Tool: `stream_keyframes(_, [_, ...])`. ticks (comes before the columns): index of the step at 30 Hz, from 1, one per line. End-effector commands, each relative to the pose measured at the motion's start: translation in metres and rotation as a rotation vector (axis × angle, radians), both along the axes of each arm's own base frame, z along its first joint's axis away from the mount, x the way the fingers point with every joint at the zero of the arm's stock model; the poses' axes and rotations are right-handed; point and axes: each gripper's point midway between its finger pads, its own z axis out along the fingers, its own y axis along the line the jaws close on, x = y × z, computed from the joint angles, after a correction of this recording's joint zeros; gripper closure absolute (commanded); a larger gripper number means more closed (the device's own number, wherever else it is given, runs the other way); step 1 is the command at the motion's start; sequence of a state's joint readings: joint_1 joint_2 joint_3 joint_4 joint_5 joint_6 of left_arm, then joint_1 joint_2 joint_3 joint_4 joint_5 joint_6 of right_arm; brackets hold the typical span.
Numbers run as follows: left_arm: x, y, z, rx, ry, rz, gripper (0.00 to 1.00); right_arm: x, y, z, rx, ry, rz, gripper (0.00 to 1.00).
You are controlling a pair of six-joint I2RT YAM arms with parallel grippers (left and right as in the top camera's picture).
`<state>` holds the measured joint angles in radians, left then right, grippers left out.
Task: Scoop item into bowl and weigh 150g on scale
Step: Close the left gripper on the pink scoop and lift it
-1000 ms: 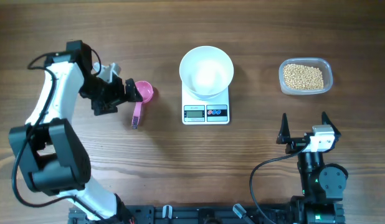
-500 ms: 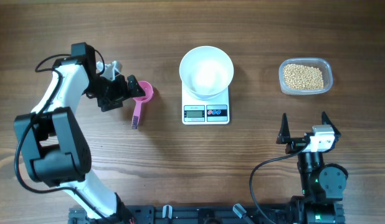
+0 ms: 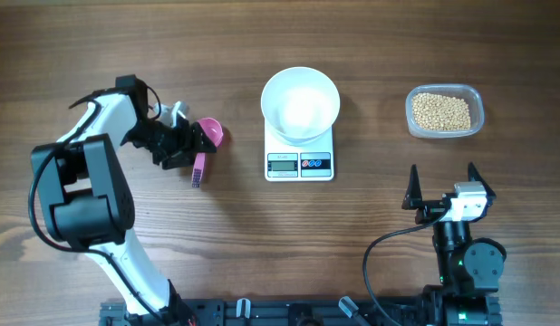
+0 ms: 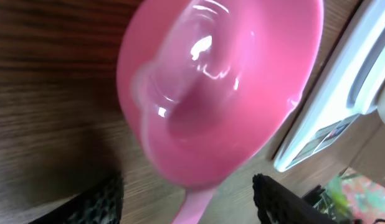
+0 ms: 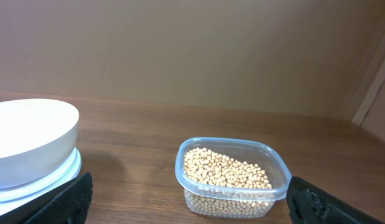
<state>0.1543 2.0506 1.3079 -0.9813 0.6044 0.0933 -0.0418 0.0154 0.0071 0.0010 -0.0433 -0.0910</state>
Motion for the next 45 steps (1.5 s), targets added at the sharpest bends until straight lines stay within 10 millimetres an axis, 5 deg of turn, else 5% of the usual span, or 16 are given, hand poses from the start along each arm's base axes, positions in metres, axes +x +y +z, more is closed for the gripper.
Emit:
stream_keyframes(1, [-0.009, -0.009, -0.010, -0.024, 0.021, -0.040, 0.36, 0.000, -0.001, 0.001, 0.014, -0.008, -0.008, 0.00])
stream_keyframes(11, [-0.009, -0.009, -0.010, -0.024, 0.021, -0.040, 0.55, 0.000, -0.001, 0.001, 0.014, -0.008, -0.008, 0.00])
stream_keyframes(26, [-0.005, -0.008, -0.011, -0.020, -0.002, -0.039, 0.64, 0.000, -0.001, 0.001, 0.014, -0.008, -0.008, 0.01])
stream_keyframes(37, [-0.006, -0.008, -0.010, -0.026, 0.006, -0.036, 0.96, 0.000, -0.001, 0.001, 0.014, -0.008, -0.008, 0.00])
stream_keyframes(43, [-0.002, -0.023, 0.004, -0.139, -0.003, -0.014, 0.96, 0.000, -0.001, 0.001, 0.014, -0.008, -0.008, 0.00])
stream_keyframes(45, [0.003, -0.034, 0.022, -0.233, -0.005, 0.005, 0.96, 0.000, -0.001, 0.001, 0.014, -0.008, -0.008, 0.00])
